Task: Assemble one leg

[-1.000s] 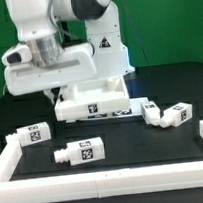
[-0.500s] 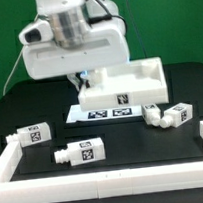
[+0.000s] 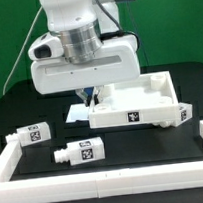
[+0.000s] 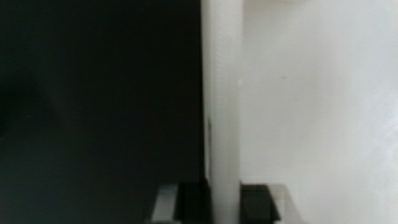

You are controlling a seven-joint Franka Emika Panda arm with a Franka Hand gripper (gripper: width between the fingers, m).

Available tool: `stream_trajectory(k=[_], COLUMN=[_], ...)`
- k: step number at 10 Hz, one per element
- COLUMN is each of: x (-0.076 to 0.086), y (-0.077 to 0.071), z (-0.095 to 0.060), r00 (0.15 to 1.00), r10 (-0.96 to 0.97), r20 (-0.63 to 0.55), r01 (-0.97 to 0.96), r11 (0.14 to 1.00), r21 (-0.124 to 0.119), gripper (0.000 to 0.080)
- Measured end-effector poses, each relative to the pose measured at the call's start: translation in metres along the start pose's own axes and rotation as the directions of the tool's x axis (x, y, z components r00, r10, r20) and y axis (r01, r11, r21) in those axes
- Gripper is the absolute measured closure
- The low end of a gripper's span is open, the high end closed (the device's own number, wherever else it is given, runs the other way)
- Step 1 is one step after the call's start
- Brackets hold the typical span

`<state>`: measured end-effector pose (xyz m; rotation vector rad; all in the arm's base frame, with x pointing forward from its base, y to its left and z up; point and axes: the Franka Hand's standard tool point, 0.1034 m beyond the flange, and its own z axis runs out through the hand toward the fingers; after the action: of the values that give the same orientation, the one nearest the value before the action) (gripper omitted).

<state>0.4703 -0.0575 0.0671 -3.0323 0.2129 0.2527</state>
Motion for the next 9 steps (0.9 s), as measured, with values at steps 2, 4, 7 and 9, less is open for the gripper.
stream_trajectory(k=[2,4,7,9], x=[0.017,0.060,0.065,0.064], y=[-0.008,-0.035,-0.045,-0.045], z=[-0.011,-0.009,-0.001,0.001], r00=[1.000,0.997,0.995,0.995], r10=[-0.019,-0.077,-0.096,-0.096], r20=[0.007,-0.023,-0.021,-0.018], r01=[0.019,0.077,0.096,0.096], r11=[1.000,0.997,0.995,0.995], r21=[0.003,-0.004,-0.002,-0.002], gripper=[0.0745,0.0745,0.0745,0.0745])
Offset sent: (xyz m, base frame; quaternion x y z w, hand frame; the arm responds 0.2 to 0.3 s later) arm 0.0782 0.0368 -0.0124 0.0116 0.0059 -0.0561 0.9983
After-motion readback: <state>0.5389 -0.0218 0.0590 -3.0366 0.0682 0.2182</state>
